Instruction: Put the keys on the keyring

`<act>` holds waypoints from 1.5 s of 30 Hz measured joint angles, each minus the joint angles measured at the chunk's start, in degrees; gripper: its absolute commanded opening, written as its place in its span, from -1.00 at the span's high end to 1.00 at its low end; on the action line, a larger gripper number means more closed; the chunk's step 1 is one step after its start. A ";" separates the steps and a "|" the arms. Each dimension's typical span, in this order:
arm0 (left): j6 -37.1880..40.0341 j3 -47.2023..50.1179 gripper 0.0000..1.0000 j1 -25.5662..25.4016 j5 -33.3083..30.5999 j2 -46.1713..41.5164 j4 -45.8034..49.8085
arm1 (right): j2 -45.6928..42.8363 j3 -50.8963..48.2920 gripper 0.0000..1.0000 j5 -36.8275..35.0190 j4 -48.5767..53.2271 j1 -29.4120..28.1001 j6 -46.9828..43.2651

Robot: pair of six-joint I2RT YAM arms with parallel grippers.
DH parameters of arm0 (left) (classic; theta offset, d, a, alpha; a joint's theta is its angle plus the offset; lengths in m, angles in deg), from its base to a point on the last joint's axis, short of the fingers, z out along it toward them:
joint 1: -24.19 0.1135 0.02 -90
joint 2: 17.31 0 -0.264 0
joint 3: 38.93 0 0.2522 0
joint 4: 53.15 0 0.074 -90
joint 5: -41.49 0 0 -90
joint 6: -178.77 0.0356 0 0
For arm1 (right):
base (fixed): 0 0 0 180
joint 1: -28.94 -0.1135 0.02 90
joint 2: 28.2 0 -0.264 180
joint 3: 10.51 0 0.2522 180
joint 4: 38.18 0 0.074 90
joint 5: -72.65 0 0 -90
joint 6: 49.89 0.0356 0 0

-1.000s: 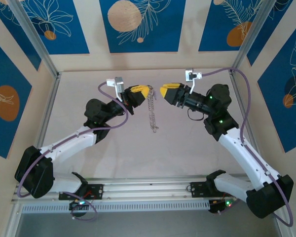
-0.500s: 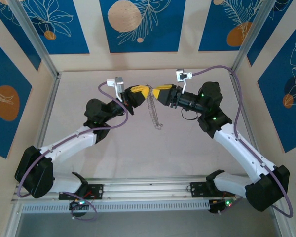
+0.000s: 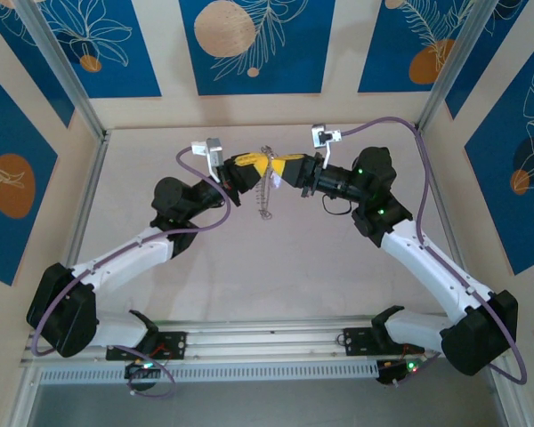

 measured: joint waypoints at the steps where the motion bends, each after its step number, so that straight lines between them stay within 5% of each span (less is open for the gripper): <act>1: 0.00 0.00 1.00 0.00 0.02 0.00 -0.04 | 0.00 -0.02 1.00 0.24 -0.24 0.02 0.07; 7: 0.00 0.00 0.95 -0.02 0.35 0.00 0.33 | 0.04 -1.70 1.00 2.69 -3.67 1.55 2.60; 12: 0.02 -0.74 0.25 0.92 1.86 0.28 2.03 | 0.37 -2.16 1.00 4.17 -4.85 3.54 3.91; 18: 0.59 -2.58 0.00 4.68 5.40 0.17 6.51 | 0.98 -2.05 1.00 6.86 -4.79 6.86 3.80; 33: 8.17 -17.70 -0.23 10.08 22.29 3.04 28.06 | 8.46 5.70 1.00 18.01 1.88 10.21 -2.27; 45: 5.97 -24.39 -0.27 12.72 31.28 12.04 31.74 | 10.19 6.38 1.00 21.11 2.71 10.38 -3.10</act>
